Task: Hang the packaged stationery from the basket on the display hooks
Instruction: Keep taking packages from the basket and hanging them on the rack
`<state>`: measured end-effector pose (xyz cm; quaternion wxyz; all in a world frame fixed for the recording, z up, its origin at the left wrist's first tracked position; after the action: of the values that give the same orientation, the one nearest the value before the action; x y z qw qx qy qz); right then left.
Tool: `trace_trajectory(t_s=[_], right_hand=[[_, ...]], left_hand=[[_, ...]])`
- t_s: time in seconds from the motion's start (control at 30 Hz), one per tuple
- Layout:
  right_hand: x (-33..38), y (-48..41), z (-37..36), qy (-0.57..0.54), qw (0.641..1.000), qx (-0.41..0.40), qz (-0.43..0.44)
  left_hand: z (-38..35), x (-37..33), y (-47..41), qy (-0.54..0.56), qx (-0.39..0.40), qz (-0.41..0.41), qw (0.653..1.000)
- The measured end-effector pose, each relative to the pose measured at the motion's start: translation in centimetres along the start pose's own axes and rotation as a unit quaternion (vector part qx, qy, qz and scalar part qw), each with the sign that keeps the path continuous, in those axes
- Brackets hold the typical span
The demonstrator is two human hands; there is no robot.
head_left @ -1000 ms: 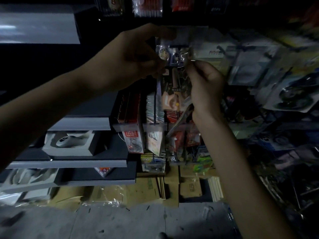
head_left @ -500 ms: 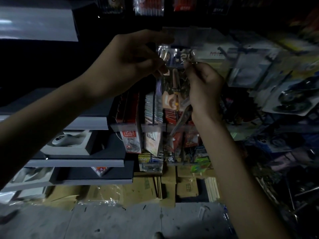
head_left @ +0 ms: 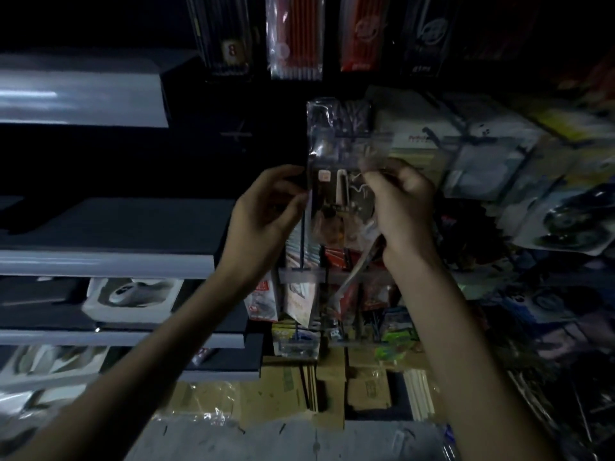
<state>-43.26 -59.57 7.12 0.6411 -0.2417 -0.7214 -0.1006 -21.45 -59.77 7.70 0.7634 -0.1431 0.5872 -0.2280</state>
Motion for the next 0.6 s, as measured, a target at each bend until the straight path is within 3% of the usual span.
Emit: trace_trajectory(t_s=[0.3,0.47,0.6], right_hand=[[0.5,0.1,0.2,0.015,0.999,0.02,-0.02],[0.6,1.4,0.7,0.159,0.984,0.075,0.005],[0.0,2.6,2.1,0.264,0.963,0.051,0.024]], left_hand=[[-2.8,4.0,0.0,0.106,-0.01,0.084,0.991],[-3.0,4.1,-0.1,0.142,0.007,0.086,0.986],[-2.5,4.3,0.2,0.138,0.006,0.082,0.987]])
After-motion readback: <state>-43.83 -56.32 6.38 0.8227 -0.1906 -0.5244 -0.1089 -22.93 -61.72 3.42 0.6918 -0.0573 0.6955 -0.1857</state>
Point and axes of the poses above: each hand's wrist, its own y-axis away from the middle knuckle, its own z-axis out of the back of the hand, x = y × z, the point moved 10 cm from there along -y, towards the middle knuckle, and after that the axes turned 2 degrees about -z, right-handed, at the moved point
